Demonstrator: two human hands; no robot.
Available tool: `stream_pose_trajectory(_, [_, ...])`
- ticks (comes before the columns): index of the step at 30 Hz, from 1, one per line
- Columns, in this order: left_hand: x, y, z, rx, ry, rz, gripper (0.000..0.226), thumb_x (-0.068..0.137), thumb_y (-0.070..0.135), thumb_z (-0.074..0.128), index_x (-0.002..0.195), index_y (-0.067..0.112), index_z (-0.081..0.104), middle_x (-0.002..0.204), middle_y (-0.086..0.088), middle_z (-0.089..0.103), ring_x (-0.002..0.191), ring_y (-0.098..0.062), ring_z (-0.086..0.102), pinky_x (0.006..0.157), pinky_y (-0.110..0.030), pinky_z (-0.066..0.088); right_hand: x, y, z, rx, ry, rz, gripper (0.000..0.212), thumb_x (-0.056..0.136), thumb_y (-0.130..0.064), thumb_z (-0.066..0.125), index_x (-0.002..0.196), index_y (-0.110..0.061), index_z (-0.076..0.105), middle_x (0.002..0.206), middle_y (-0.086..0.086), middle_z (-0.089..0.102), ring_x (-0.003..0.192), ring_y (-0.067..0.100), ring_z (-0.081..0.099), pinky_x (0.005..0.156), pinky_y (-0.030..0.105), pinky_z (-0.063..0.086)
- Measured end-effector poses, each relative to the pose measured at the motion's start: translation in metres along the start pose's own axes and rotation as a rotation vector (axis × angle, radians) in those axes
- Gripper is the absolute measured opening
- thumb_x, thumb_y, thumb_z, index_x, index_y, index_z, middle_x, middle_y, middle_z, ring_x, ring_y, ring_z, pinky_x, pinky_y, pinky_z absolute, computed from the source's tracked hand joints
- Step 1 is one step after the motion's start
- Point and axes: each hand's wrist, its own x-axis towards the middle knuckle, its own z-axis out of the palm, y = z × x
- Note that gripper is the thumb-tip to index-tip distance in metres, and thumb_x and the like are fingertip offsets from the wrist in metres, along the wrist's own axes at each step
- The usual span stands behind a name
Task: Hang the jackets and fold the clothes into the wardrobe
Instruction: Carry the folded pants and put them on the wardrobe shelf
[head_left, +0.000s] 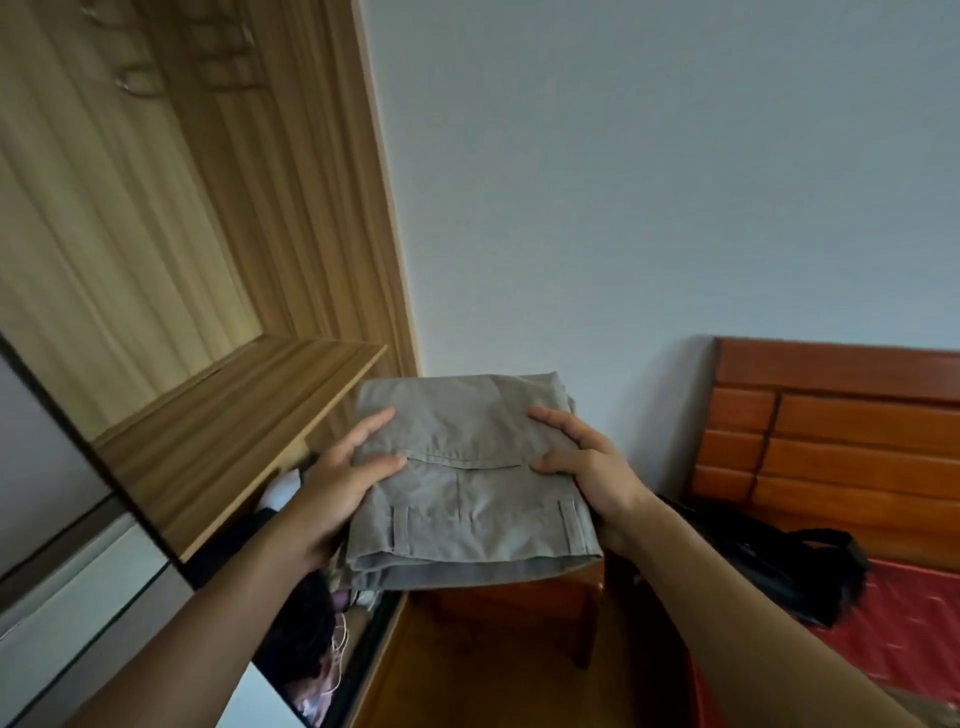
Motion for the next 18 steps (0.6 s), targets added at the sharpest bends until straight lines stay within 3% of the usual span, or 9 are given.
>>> stream_pose_trajectory(3, [0.003, 0.004, 0.006, -0.029, 0.133, 0.026, 0.054, 0.088, 0.008, 0.071, 0.133, 0.036, 0.06, 0.122, 0.008, 0.065, 0.093, -0.006, 0.072, 0.07, -0.021, 0.056, 0.028, -0.017, 0.0, -0.036, -0.1, 0.015, 0.054, 0.085, 0.01, 0.062, 0.128, -0.022, 0.067, 0.126, 0.01, 0.065, 0.11, 0.036, 0.068, 0.087, 0.045, 0.061])
stream_pose_trajectory(11, [0.01, 0.003, -0.02, -0.079, 0.388, 0.007, 0.055, 0.088, 0.014, 0.073, 0.134, 0.041, 0.06, 0.13, 0.009, 0.061, 0.112, -0.015, 0.066, 0.087, -0.034, 0.055, 0.112, -0.019, 0.034, -0.116, -0.321, 0.079, 0.056, 0.083, 0.009, 0.064, 0.129, -0.024, 0.068, 0.131, 0.008, 0.064, 0.113, 0.033, 0.067, 0.09, 0.044, 0.06])
stream_pose_trajectory(14, [0.021, 0.0, -0.039, -0.058, 0.463, -0.011, 0.055, 0.09, 0.016, 0.072, 0.137, 0.041, 0.058, 0.131, 0.013, 0.056, 0.117, -0.018, 0.062, 0.098, -0.042, 0.053, 0.146, -0.013, 0.054, -0.142, -0.374, 0.092, 0.056, 0.084, 0.009, 0.064, 0.129, -0.024, 0.068, 0.132, 0.007, 0.063, 0.114, 0.031, 0.066, 0.084, 0.038, 0.06])
stream_pose_trajectory(18, [0.047, -0.005, -0.066, -0.075, 0.557, -0.008, 0.055, 0.091, 0.016, 0.072, 0.137, 0.042, 0.057, 0.125, 0.016, 0.054, 0.113, -0.016, 0.062, 0.089, -0.036, 0.055, 0.2, -0.004, 0.082, -0.159, -0.446, 0.106, 0.057, 0.084, 0.009, 0.062, 0.129, -0.025, 0.069, 0.133, 0.004, 0.06, 0.116, 0.029, 0.063, 0.09, 0.039, 0.057])
